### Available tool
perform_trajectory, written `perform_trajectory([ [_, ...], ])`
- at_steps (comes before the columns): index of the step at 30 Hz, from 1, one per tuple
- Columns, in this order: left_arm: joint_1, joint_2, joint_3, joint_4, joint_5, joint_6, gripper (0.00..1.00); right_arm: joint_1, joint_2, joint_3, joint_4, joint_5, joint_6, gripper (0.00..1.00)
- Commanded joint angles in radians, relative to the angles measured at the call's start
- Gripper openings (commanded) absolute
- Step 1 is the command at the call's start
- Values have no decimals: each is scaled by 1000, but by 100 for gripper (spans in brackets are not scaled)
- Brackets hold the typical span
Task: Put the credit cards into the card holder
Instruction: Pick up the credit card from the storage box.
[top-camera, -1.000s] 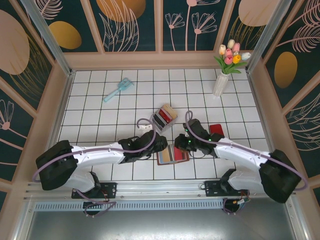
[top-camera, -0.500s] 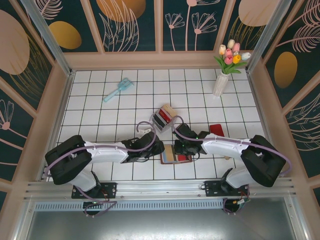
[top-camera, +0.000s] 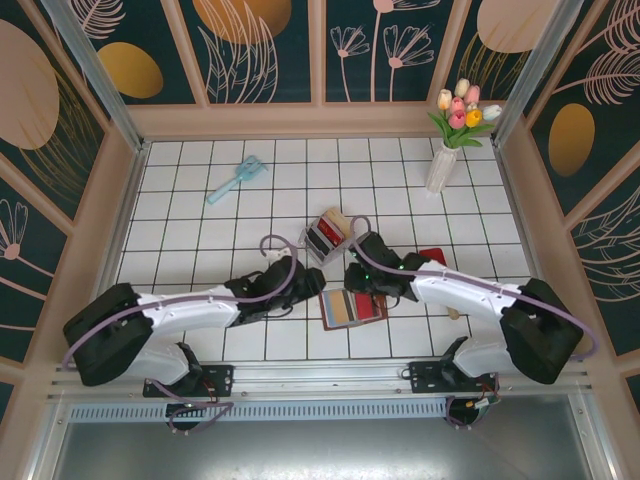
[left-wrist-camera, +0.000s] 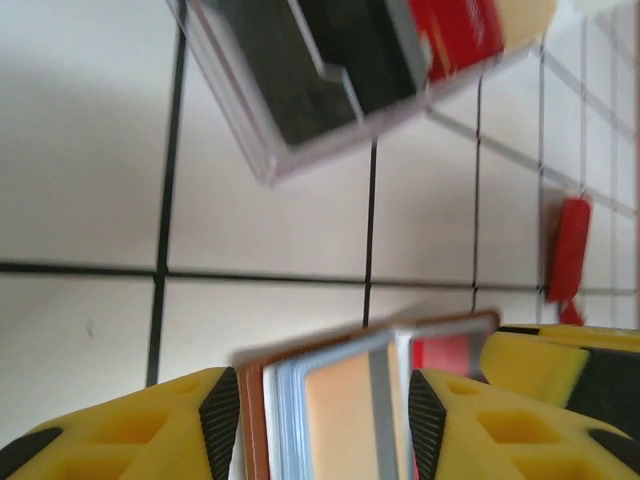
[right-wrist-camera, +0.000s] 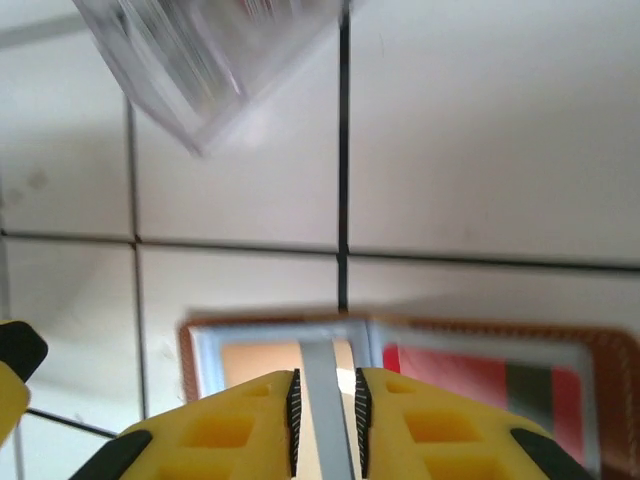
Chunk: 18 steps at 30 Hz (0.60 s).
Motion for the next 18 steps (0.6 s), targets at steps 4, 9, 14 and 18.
perform_trajectory([
  [4,182,-15,-33,94,67,-3,55,-90,55,163,41,-54,-249,27],
  [9,303,66,13,147,149,14,61,-96,200,327,-32,11,-378,31],
  [14,371,208,91,218,268,27,61,-103,316,478,-119,150,-461,32],
  [18,378,286,143,261,310,26,62,-151,343,556,-141,176,-509,41],
])
